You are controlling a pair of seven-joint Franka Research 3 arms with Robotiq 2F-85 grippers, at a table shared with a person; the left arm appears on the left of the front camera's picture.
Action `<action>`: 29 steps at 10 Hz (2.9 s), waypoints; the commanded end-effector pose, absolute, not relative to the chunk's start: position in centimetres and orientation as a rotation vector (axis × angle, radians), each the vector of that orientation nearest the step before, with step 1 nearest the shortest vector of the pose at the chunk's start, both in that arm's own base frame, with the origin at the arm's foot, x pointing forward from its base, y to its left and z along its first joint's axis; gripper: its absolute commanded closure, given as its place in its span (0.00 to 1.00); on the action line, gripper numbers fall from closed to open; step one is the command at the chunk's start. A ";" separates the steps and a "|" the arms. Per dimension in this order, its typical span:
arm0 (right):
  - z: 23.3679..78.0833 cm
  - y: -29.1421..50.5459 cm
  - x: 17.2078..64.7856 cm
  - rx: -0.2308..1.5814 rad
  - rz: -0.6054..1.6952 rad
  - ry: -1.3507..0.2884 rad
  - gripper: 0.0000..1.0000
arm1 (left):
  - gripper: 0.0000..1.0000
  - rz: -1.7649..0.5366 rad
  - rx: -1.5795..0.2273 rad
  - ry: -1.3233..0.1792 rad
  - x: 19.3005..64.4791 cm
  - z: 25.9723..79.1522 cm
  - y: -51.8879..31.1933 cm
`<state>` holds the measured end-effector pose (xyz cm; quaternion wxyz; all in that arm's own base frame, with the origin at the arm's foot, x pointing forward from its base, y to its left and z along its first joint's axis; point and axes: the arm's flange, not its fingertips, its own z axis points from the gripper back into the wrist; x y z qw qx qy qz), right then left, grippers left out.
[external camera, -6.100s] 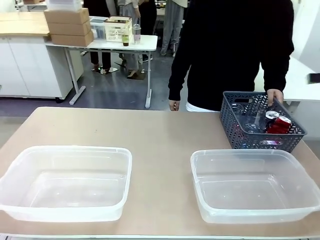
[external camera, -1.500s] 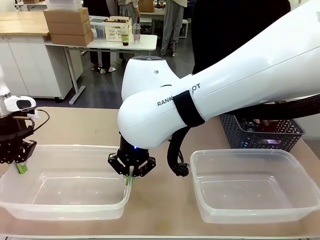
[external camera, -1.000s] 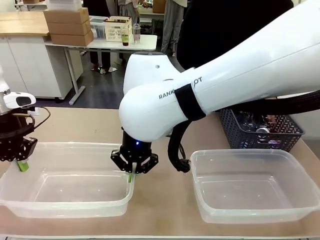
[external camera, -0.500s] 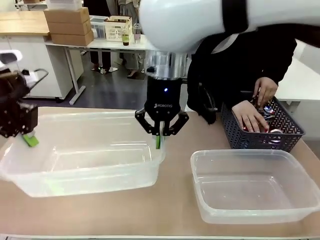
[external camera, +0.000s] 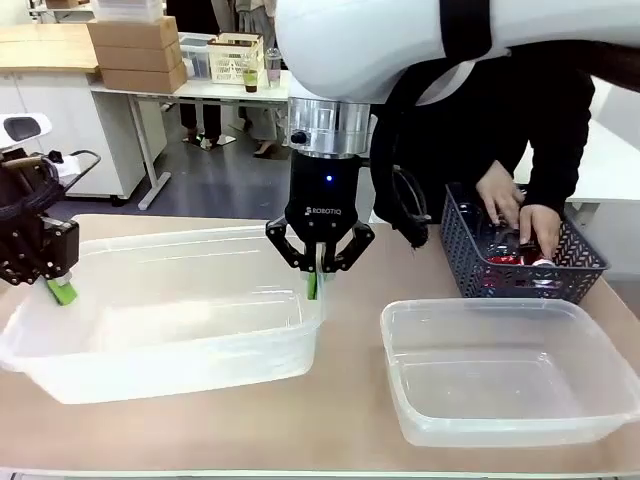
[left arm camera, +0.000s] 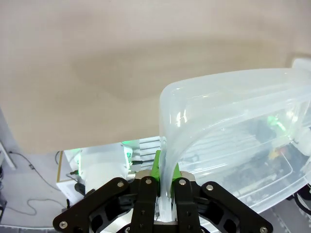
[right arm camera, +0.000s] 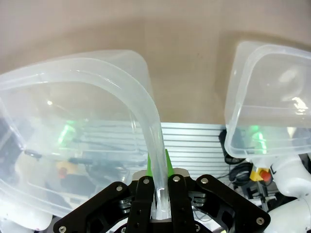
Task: Sort the waste into each basket.
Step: Pick up the Organizing box on the left side of the table and lift it, then offer the picked Organizing box to the human.
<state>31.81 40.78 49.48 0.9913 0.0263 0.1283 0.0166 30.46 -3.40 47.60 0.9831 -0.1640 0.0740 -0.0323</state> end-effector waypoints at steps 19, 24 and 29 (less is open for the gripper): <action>50.9 21.7 32.8 0.079 -0.061 0.148 0.96 | 0.94 0.103 -0.370 0.139 37.5 50.1 -22.0; 50.9 21.7 32.8 0.079 -0.061 0.148 0.96 | 0.94 0.103 -0.370 0.139 37.5 50.1 -22.0; 50.9 21.7 32.8 0.079 -0.061 0.148 0.96 | 0.94 0.103 -0.370 0.139 37.5 50.1 -22.0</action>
